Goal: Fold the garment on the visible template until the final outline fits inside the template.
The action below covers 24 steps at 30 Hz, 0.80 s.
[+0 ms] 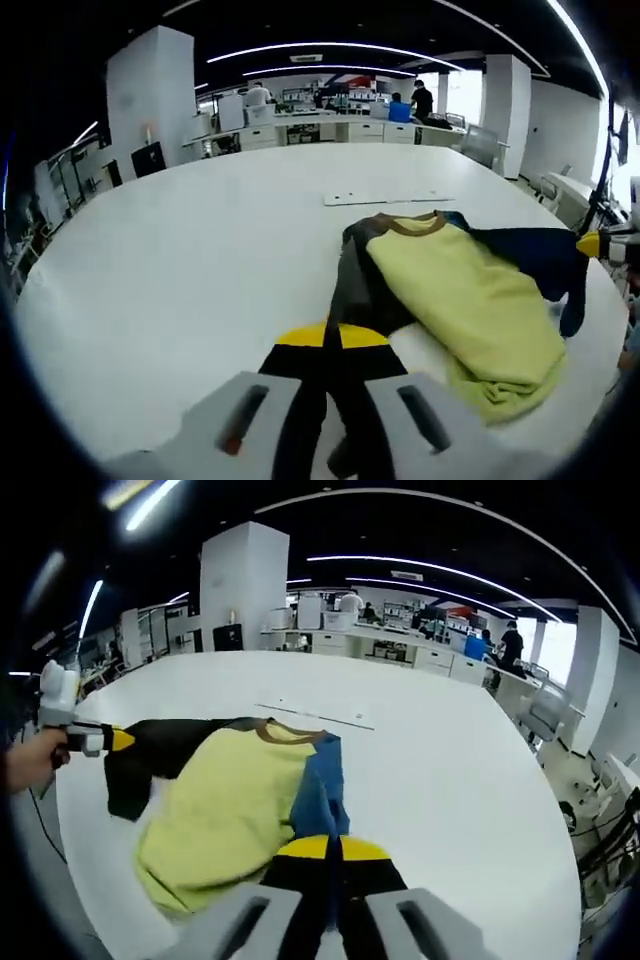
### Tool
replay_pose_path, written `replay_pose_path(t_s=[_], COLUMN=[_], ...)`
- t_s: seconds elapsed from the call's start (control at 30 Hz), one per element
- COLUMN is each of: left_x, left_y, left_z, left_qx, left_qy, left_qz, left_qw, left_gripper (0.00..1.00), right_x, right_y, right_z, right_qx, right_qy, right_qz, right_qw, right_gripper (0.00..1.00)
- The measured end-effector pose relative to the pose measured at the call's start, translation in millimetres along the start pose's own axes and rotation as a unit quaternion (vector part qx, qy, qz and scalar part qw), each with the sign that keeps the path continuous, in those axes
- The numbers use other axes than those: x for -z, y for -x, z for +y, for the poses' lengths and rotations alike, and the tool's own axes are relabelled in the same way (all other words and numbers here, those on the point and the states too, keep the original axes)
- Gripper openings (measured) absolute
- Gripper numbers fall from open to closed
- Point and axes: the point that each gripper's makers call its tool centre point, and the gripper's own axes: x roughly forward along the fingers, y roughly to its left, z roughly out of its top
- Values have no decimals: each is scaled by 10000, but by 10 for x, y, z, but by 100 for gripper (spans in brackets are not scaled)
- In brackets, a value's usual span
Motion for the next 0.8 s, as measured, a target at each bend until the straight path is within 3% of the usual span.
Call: replay_pose_path(t_s=[0.2,0.4,0.57,0.8], left_x=[20,103,129,128], left_y=[-142,-351,-509,-678], left_z=[371,665,834,1007], left_qx=[-373,-510,-549,-670], left_qy=[-246,-428,-328,-533], left_qz=[165,430,556,665], left_qw=[9989,9969,9964,9941], left_gripper=[0,0,0,0], right_x=[-32,69,150,313], right_y=[-41,-183,-299,-389], right_z=[-406,-739,-952,-1252], right_qx=[335,497,682,1052], right_qy=[-45,-165,-133,-365], right_qz=[74,412,605,782], right_qw=[9994,9978,9957,9907], right_gripper=[0,0,0,0])
